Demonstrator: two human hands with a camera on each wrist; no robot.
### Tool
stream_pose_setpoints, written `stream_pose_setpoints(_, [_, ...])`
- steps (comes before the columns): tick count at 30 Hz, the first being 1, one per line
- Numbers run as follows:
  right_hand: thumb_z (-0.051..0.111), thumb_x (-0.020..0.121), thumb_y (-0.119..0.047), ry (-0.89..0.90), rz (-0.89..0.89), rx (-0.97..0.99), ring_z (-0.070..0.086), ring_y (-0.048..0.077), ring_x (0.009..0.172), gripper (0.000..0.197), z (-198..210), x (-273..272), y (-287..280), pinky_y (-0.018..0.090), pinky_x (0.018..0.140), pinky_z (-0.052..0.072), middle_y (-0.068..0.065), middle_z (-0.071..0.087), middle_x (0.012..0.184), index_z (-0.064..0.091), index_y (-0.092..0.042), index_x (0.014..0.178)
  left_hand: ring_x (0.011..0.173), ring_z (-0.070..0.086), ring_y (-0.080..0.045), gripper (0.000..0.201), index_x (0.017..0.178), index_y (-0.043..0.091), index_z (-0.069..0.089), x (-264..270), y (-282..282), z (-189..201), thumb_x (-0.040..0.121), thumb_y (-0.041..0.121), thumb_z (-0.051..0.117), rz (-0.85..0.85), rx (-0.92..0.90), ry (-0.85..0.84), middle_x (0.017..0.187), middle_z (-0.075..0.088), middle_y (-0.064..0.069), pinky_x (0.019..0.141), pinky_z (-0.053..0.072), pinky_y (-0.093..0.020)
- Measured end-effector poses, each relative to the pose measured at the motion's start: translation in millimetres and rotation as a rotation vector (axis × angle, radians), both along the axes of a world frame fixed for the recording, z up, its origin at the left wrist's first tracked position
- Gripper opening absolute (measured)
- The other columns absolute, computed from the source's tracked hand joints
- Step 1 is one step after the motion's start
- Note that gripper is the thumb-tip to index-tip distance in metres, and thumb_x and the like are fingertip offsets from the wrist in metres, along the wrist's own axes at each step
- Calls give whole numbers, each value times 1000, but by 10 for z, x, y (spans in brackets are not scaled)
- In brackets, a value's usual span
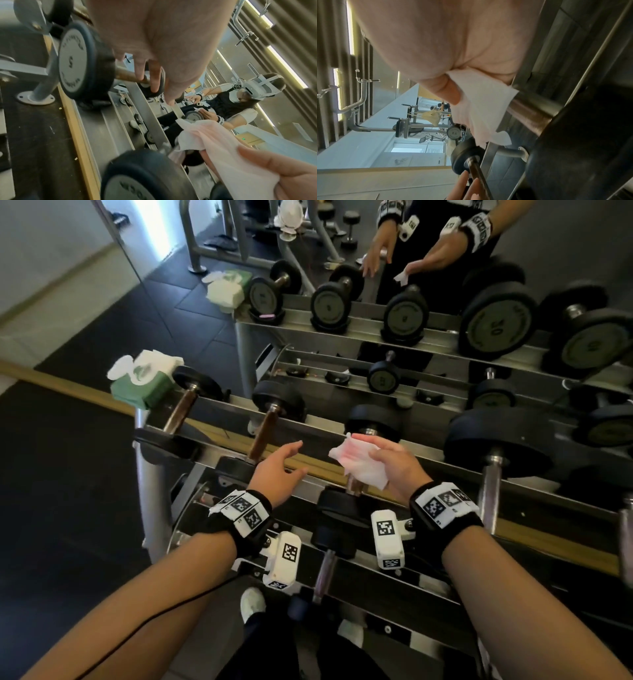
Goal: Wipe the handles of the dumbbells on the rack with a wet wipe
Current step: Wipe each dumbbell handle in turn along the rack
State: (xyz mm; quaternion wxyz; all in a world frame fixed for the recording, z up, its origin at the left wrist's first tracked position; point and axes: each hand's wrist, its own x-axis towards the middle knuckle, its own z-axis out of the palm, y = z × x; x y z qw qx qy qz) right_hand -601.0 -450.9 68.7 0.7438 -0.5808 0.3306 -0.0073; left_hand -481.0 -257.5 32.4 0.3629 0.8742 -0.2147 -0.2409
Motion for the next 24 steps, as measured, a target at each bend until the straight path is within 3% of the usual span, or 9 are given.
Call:
stream_pose_setpoints(7, [39, 101, 0, -105, -411, 59, 70, 17, 86, 33, -336, -295, -370, 17, 68, 57, 16, 66, 116, 62, -8, 124, 134, 46, -15, 73, 145, 34, 45, -359, -252, -177, 80, 51, 75, -41, 14, 194, 145, 51, 6, 107, 39, -30])
stream_pose_setpoints(9, [39, 101, -1, -105, -500, 33, 67, 19, 95, 36, -440, -274, -393, 13, 70, 54, 15, 63, 121, 59, -8, 131, 133, 46, -16, 79, 145, 34, 44, -405, -244, -246, 76, 54, 77, -59, 40, 233, 145, 50, 7, 103, 41, -30])
stream_pose_setpoints(13, [39, 103, -2, -94, -476, 116, 57, 27, 123, 36, -584, -115, -307, 22, 93, 50, 15, 58, 133, 54, -9, 135, 115, 56, -2, 72, 139, 34, 51, -356, -267, -316, 74, 52, 79, -76, 37, 305, 132, 60, 12, 88, 41, -18])
stream_pose_setpoints(15, [37, 104, -3, -60, -434, 78, 58, 23, 120, 37, -609, -25, -280, 19, 93, 49, 12, 58, 131, 51, -6, 137, 105, 55, 5, 70, 136, 35, 54, -321, -285, -320, 73, 53, 79, -88, 50, 323, 121, 62, 20, 80, 38, -13])
stream_pose_setpoints(17, [38, 105, -9, 0, -359, -18, 59, 16, 114, 36, -639, 34, -272, 15, 95, 47, 6, 59, 129, 52, -7, 138, 108, 56, 3, 70, 134, 35, 56, -289, -288, -346, 71, 56, 80, -83, 71, 326, 111, 61, 26, 88, 39, -18])
stream_pose_setpoints(19, [39, 105, -17, 46, -264, -90, 57, -3, 97, 36, -676, 67, -240, -3, 79, 41, -7, 60, 115, 53, -15, 138, 109, 56, 2, 70, 132, 35, 57, -276, -285, -375, 70, 57, 80, -78, 88, 324, 107, 61, 28, 94, 41, -23])
stream_pose_setpoints(21, [39, 106, -20, 82, -194, -71, 52, -7, 88, 37, -663, 80, -181, -8, 63, 35, -9, 58, 111, 52, -21, 141, 107, 57, 3, 69, 130, 35, 59, -274, -288, -394, 69, 58, 81, -76, 90, 320, 108, 62, 27, 95, 42, -24])
stream_pose_setpoints(23, [41, 105, -18, 82, -145, -36, 58, 10, 105, 39, -670, 83, -137, 0, 84, 38, 5, 58, 129, 49, -18, 143, 107, 57, 4, 66, 128, 35, 61, -280, -276, -413, 69, 58, 80, -71, 82, 314, 112, 64, 24, 94, 43, -23])
stream_pose_setpoints(24, [46, 104, -21, 54, -108, -26, 57, 16, 116, 40, -670, 66, -108, 13, 99, 38, 10, 56, 136, 48, -16, 143, 107, 57, 4, 63, 125, 35, 62, -283, -268, -423, 69, 58, 80, -66, 75, 309, 113, 65, 22, 92, 43, -22])
